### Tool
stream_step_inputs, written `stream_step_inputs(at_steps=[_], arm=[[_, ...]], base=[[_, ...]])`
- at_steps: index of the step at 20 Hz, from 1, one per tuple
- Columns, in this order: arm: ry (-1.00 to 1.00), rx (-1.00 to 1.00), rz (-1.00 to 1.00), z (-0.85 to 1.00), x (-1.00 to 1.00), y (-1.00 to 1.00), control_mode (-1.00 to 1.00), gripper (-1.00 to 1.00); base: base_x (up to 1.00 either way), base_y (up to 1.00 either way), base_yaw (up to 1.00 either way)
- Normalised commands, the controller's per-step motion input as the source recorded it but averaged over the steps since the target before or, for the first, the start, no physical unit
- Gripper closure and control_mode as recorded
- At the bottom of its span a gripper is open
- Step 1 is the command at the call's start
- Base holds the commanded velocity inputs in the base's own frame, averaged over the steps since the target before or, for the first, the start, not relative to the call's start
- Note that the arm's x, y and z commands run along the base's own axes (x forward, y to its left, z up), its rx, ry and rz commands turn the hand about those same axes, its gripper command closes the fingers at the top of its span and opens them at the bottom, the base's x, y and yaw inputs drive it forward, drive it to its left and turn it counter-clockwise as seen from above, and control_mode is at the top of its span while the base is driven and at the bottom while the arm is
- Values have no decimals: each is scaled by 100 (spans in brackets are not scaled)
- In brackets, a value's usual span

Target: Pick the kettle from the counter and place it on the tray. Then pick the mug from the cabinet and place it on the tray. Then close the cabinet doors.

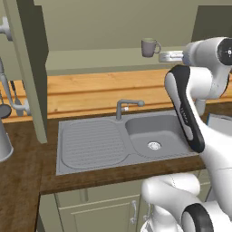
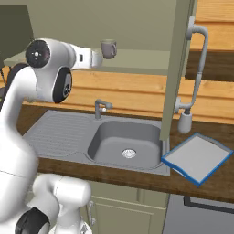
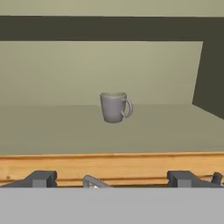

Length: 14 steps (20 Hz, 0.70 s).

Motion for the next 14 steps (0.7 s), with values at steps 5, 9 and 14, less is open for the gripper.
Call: stream_step_inputs(at_steps=[5, 9, 14], arm=[[4, 0, 0, 26, 46, -10, -100, -100], [1, 0, 0, 1, 69, -22, -100, -100], [0, 0, 2, 0, 73, -25, -100, -100]], base=[[0, 0, 0], [0, 0, 0], [0, 0, 0]])
